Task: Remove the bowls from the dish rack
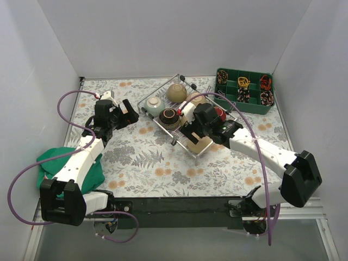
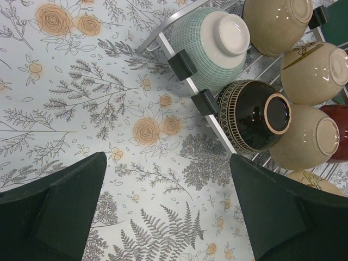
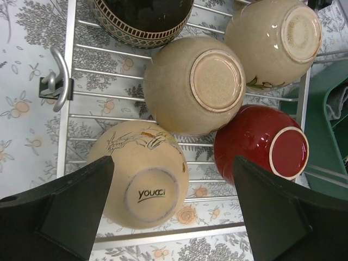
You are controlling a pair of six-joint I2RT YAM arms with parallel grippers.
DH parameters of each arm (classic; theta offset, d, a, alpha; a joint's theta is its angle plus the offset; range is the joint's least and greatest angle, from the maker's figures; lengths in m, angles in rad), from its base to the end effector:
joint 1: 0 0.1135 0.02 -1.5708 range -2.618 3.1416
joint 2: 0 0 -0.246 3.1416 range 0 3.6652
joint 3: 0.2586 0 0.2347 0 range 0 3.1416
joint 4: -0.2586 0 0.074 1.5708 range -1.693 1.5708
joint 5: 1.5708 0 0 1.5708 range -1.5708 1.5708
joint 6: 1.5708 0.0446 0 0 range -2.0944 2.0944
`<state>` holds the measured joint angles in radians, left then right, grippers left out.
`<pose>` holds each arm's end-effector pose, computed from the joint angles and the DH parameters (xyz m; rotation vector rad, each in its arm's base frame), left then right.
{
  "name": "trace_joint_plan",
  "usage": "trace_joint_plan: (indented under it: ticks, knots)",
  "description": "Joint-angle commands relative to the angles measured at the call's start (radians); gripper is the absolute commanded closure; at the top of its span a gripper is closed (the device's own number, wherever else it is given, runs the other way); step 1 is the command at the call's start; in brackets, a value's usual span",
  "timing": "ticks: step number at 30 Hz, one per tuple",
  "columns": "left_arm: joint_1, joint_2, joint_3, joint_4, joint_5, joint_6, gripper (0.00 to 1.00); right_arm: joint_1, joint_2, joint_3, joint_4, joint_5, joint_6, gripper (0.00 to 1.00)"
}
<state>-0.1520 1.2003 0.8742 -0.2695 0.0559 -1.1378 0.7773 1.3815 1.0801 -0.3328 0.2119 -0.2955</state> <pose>0.2598 -0.0423 0.2605 -1.0478 2.0221 -0.7768 0.2225 0.2058 0.2754 -1.0159 1.9389 0.0380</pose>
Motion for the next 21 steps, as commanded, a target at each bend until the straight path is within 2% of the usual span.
trace_joint_plan:
  ticks: [1, 8, 21]
  knots:
    - [0.002, -0.03, -0.006, -0.002, -0.028, 0.016, 0.02, 0.005, 0.054, 0.055, 0.118, 0.058, -0.14, 0.01]
    - [0.003, -0.027, -0.007, -0.002, -0.036, 0.021, 0.02, 0.005, 0.145, 0.098, 0.158, 0.029, -0.203, 0.01]
    - [0.026, -0.025, -0.011, -0.002, -0.034, 0.023, 0.02, 0.016, 0.3, 0.126, 0.225, 0.072, -0.268, 0.01]
